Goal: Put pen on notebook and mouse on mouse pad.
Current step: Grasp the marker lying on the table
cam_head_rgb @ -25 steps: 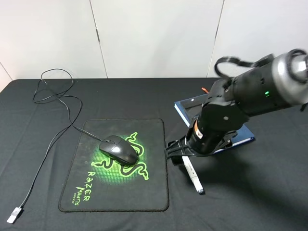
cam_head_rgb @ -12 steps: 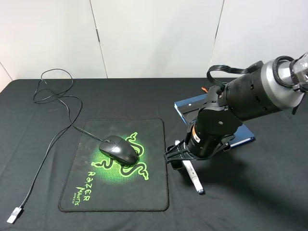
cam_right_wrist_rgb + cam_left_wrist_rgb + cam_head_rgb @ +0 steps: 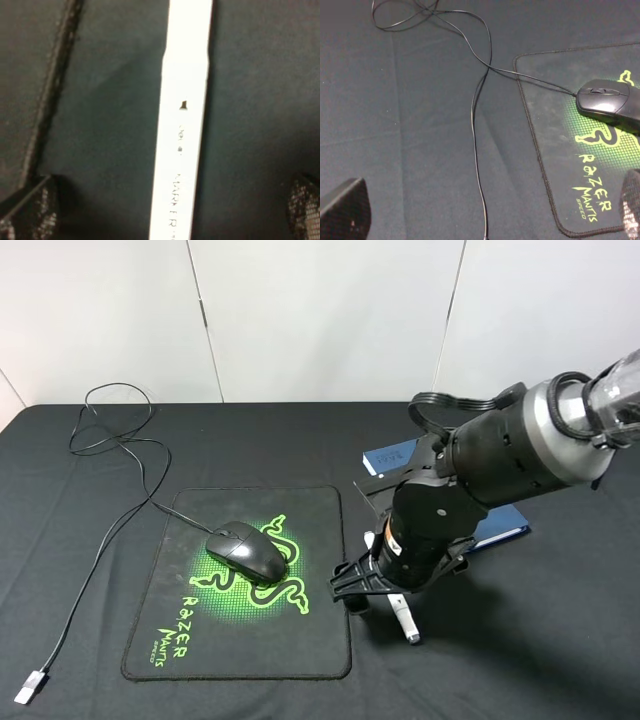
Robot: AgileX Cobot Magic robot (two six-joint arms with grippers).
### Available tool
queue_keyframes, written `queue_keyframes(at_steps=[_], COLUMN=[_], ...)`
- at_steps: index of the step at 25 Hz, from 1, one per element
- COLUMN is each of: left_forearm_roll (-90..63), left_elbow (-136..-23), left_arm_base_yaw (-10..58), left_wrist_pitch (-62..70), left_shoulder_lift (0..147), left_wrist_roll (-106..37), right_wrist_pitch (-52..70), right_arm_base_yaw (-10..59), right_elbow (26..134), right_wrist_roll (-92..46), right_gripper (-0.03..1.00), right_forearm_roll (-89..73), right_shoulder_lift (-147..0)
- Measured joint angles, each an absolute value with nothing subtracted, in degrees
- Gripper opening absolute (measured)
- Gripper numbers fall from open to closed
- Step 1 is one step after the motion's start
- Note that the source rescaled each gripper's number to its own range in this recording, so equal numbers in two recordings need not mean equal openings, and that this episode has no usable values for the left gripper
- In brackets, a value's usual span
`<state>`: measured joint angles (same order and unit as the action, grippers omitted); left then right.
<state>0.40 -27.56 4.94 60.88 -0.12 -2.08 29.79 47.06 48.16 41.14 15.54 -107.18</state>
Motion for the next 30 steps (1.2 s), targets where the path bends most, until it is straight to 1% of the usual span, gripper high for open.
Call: queue_keyframes(at_steps=[10,11,12,13,16,19,22,24,30], left_forearm_roll=[0.40,0.40,0.40,0.40,0.40,0.40,0.40,0.40,0.40], left_elbow=[-27.56,-27.56,-27.56,-27.56,-27.56,-27.56,-27.56,-27.56,-27.56], left_arm_base_yaw=[4.94,4.94,4.94,4.94,4.94,4.94,4.94,4.94,4.94], left_wrist_pitch=[60.88,60.88,60.88,60.88,60.88,60.88,60.88,60.88,60.88], left_shoulder_lift=[-0.12,-0.12,-0.12,-0.12,-0.12,-0.12,-0.12,-0.12,-0.12], left_wrist_roll=[-2.08,-2.08,-2.08,-2.08,-2.08,-2.08,-2.08,-2.08,-2.08], right_wrist_pitch=[29.74,29.74,29.74,29.62,29.51,29.69,30.00,30.19,30.30], right_arm_base_yaw=[47.06,47.06,47.06,47.06,47.06,47.06,47.06,47.06,47.06], right_elbow=[48.16,48.16,48.16,48.16,48.16,48.16,48.16,48.16,48.16], right_wrist_roll=[41.14,41.14,41.14,41.14,41.14,41.14,41.14,41.14,41.14], right_gripper=[1.00,0.98,0.95,0.88,0.62,0.31,0.09,0.00,0.00], right_forearm_roll=[15.15,15.20,15.32,15.32,16.20,16.95,17.51,17.69,18.02], right_shoulder_lift=[-107.24,-107.24,-107.24,-107.29,-107.36,-107.42,-107.42,-107.42,-107.42])
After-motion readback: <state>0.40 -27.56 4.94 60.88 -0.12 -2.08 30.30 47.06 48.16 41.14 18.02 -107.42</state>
